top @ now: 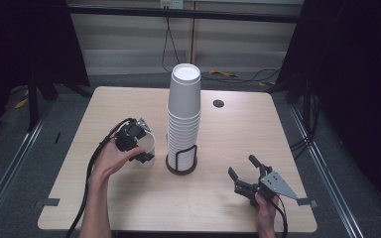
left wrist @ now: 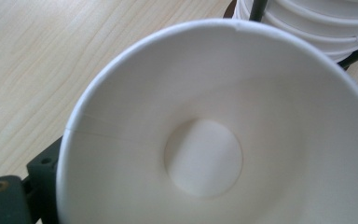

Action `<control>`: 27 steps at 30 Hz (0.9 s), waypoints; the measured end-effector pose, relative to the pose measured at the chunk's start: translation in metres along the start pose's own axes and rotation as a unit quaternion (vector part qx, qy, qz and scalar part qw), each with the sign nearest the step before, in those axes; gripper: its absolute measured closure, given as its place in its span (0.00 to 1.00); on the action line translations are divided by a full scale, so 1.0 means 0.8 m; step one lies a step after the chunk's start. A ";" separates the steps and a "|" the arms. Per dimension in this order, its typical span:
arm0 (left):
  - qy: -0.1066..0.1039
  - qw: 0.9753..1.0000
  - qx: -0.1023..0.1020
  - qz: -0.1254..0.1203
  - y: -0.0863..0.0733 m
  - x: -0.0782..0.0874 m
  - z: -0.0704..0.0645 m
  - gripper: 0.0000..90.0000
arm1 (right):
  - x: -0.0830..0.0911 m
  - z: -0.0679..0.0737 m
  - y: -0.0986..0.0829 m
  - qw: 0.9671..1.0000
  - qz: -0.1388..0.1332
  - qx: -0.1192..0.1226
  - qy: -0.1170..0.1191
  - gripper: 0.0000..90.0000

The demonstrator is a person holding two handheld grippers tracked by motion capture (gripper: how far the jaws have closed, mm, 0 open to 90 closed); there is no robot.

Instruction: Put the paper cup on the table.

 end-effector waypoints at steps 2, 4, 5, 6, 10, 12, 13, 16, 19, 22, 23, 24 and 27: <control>-0.003 1.000 0.000 -0.001 -0.002 -0.001 0.001 0.05 | 0.000 0.000 0.000 1.000 0.002 0.000 -0.001 0.15; -0.006 1.000 0.005 -0.008 -0.006 -0.004 0.002 0.07 | 0.000 0.000 0.000 1.000 0.001 0.000 -0.002 0.15; -0.007 1.000 0.011 -0.010 -0.008 -0.005 0.001 0.06 | 0.000 0.000 0.000 1.000 0.000 0.000 -0.001 0.15; -0.007 1.000 0.008 -0.016 -0.011 -0.005 0.002 0.05 | 0.000 0.000 0.000 1.000 0.001 0.000 -0.002 0.15; -0.006 0.999 0.016 -0.037 -0.019 -0.006 0.003 0.05 | 0.000 0.000 0.000 1.000 0.000 0.000 -0.001 0.15; -0.005 0.999 0.020 -0.047 -0.023 -0.007 0.004 0.06 | 0.000 0.000 0.000 1.000 0.001 0.000 -0.002 0.15; -0.007 0.998 0.025 -0.049 -0.024 -0.008 0.003 0.06 | 0.000 0.000 0.000 1.000 0.001 0.000 -0.002 0.15; -0.009 0.997 0.035 -0.065 -0.034 -0.011 0.003 0.09 | 0.000 0.000 0.000 1.000 0.001 0.000 -0.002 0.15; -0.014 0.996 0.039 -0.083 -0.045 -0.014 0.003 0.17 | 0.000 0.000 0.000 1.000 0.001 0.000 -0.002 0.15; -0.025 0.993 0.053 -0.101 -0.052 -0.016 0.001 0.17 | 0.000 0.000 0.000 1.000 0.000 0.000 0.000 0.15; -0.024 0.992 0.058 -0.107 -0.055 -0.017 0.000 0.17 | 0.000 0.000 0.000 1.000 0.000 0.000 0.000 0.15; -0.024 0.991 0.065 -0.112 -0.057 -0.018 -0.001 0.17 | 0.000 0.000 0.000 1.000 0.000 0.000 0.000 0.15; -0.025 0.989 0.077 -0.123 -0.065 -0.019 -0.004 0.17 | 0.000 0.000 0.000 1.000 0.000 0.000 -0.001 0.15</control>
Point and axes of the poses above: each handheld gripper's, and its own axes: x roughly backward along the jaws, y roughly out of its top, z roughly to its left, the point moved 2 cm from there along -x, roughly forward along the jaws, and after that the axes turned 1 degree about y, right-handed, at the moved point
